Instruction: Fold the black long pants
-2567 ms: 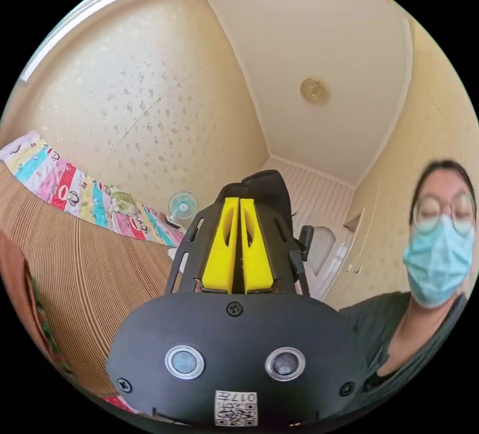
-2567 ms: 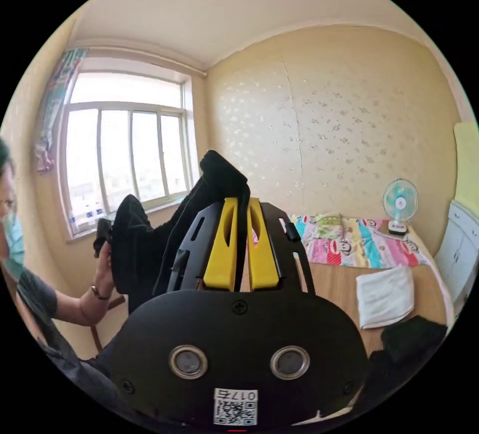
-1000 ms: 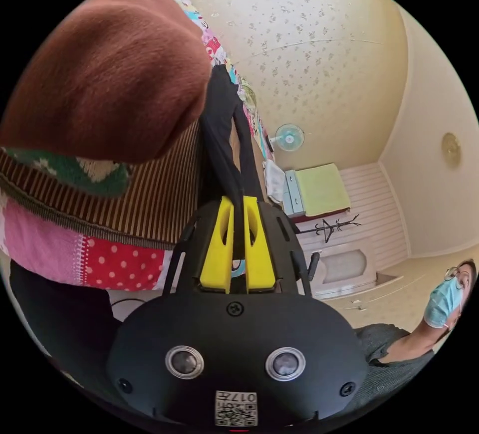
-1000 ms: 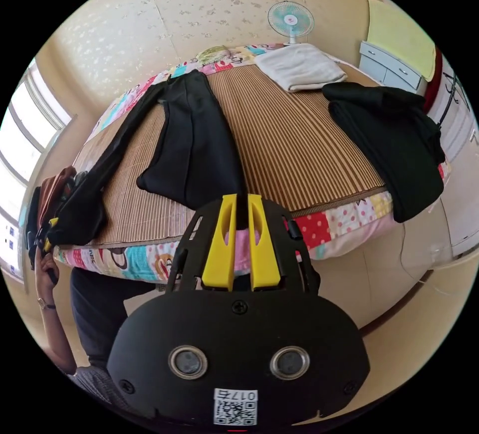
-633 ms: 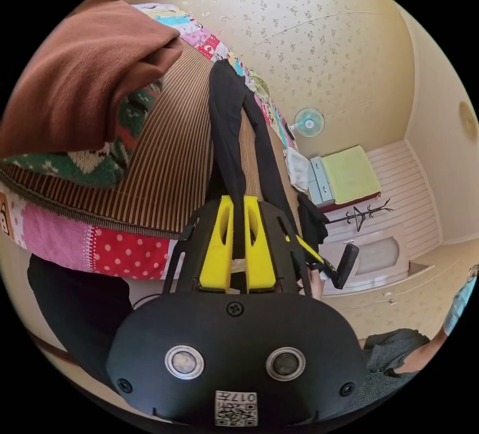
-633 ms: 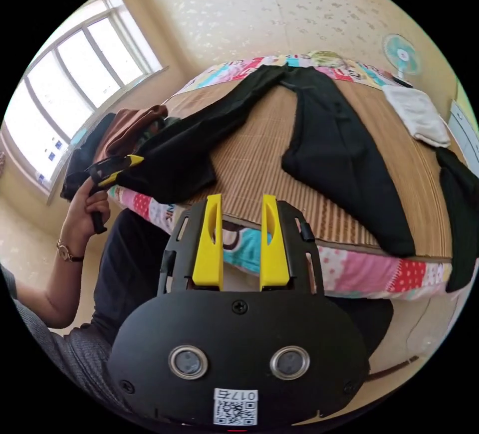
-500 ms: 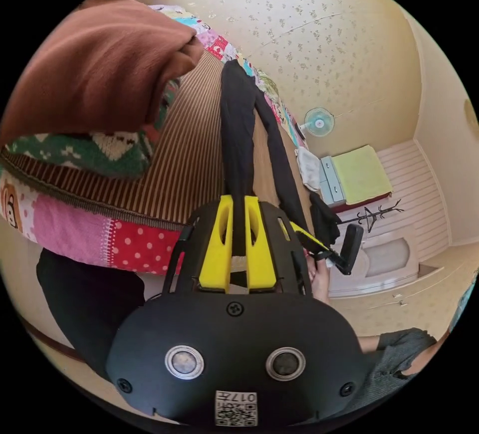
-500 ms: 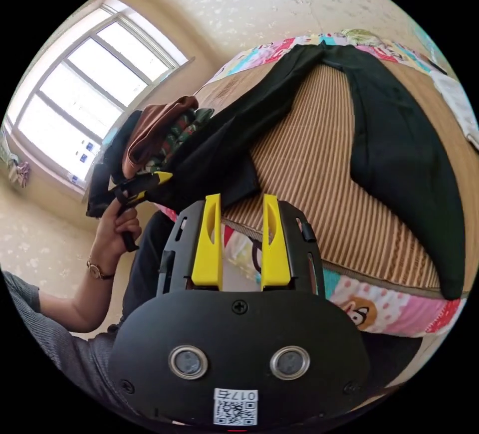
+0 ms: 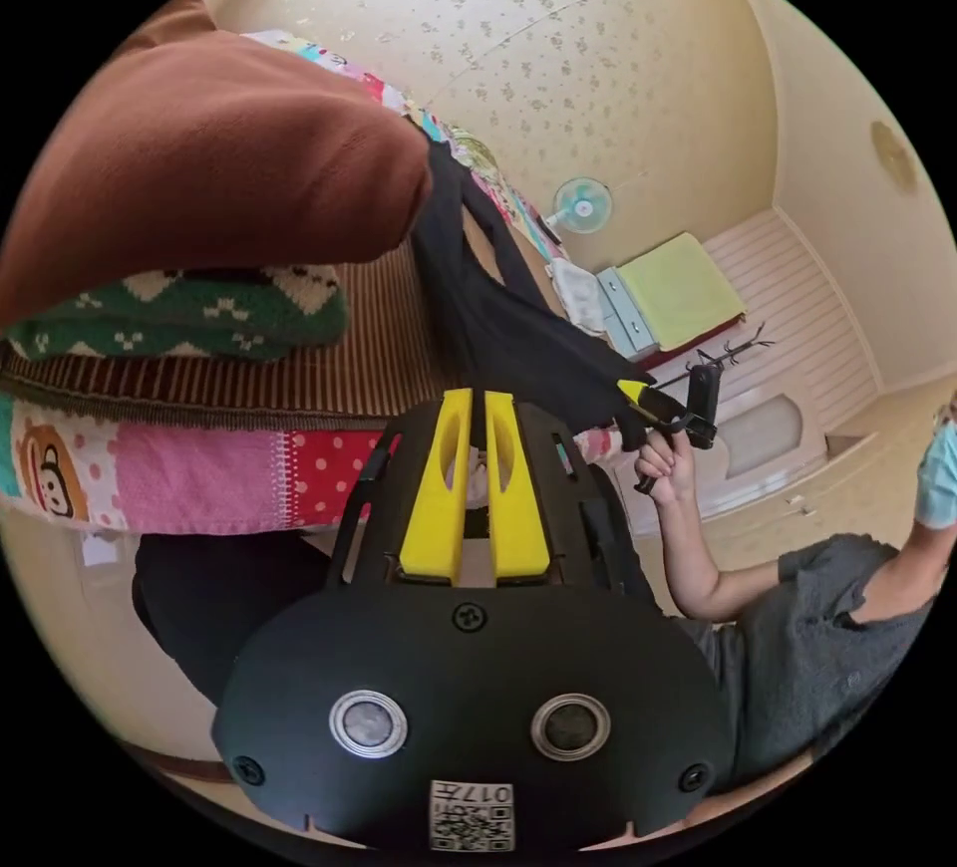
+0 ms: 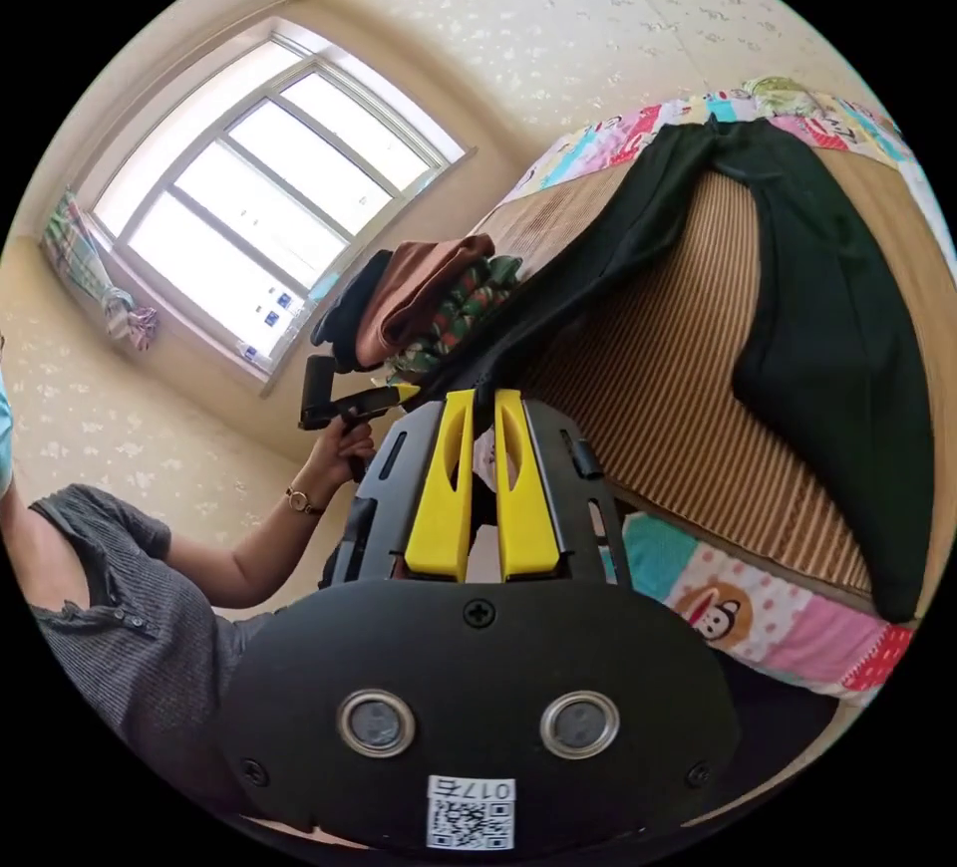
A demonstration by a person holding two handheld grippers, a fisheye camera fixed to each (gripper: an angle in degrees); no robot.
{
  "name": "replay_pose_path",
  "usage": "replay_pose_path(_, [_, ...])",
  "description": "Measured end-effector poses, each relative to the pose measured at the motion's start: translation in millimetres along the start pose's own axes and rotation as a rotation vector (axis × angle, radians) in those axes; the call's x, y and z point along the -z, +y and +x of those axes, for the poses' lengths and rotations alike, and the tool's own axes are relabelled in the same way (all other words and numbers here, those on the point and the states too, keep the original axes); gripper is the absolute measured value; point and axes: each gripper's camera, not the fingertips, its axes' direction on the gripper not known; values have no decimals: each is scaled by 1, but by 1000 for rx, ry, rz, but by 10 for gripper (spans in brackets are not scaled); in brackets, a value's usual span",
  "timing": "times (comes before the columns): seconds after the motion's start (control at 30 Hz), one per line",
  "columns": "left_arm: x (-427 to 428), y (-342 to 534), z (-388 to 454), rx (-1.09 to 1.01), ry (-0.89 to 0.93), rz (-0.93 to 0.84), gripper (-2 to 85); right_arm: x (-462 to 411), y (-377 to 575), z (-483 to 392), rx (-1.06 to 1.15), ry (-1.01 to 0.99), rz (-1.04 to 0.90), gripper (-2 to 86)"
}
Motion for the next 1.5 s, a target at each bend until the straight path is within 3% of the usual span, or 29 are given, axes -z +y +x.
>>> replay_pose_path(0.13, [-30, 27, -8, 52, 64, -62, 15, -13, 42, 25, -82, 121, -148, 36])
replay_pose_path(0.2, [-55, 41, -6, 134, -77, -207, 15, -22, 68, 48, -183, 82, -195, 37])
replay_pose_path(0.27, [-67, 48, 11, 87, -197, -283, 16, -19, 80, 58, -223, 56, -191, 39])
replay_pose_path(0.4, [-61, 56, 40, 21, -389, -319, 36, 32, 82, 81, -297, 105, -51, 60])
replay_pose_path(0.57, [-11, 64, 48, 35, -506, -178, 56, 142, 79, 106, -384, 510, 232, 91])
replay_pose_path(0.7, [16, 72, 44, 59, -330, -52, 53, 174, 70, 156, -456, 655, 133, 135])
replay_pose_path(0.8, [18, 80, 34, 106, -197, 5, 49, 183, 77, 193, -531, 480, 154, 137])
replay_pose_path(1.07, [22, 106, 26, 202, -162, 129, 1, 201, 95, 217, -752, 230, 310, 89])
replay_pose_path(1.13, [24, 109, 24, 211, -146, 144, -4, 211, 91, 217, -713, 28, 348, 56])
replay_pose_path(1.23, [28, 114, 21, 218, -127, 159, -8, 227, 80, 216, -654, -503, 461, 39])
replay_pose_path(1.3, [30, 119, 16, 237, -139, 172, -9, 221, 81, 222, -673, -998, 580, 32])
replay_pose_path(1.37, [30, 123, 11, 251, -116, 172, -10, 215, 88, 227, -707, -1237, 673, 29])
replay_pose_path(1.43, [29, 128, 6, 265, -92, 181, -10, 221, 104, 237, -744, -1225, 746, 27])
replay_pose_path(1.5, [26, 133, 4, 271, -87, 183, -9, 246, 132, 250, -806, -914, 722, 25])
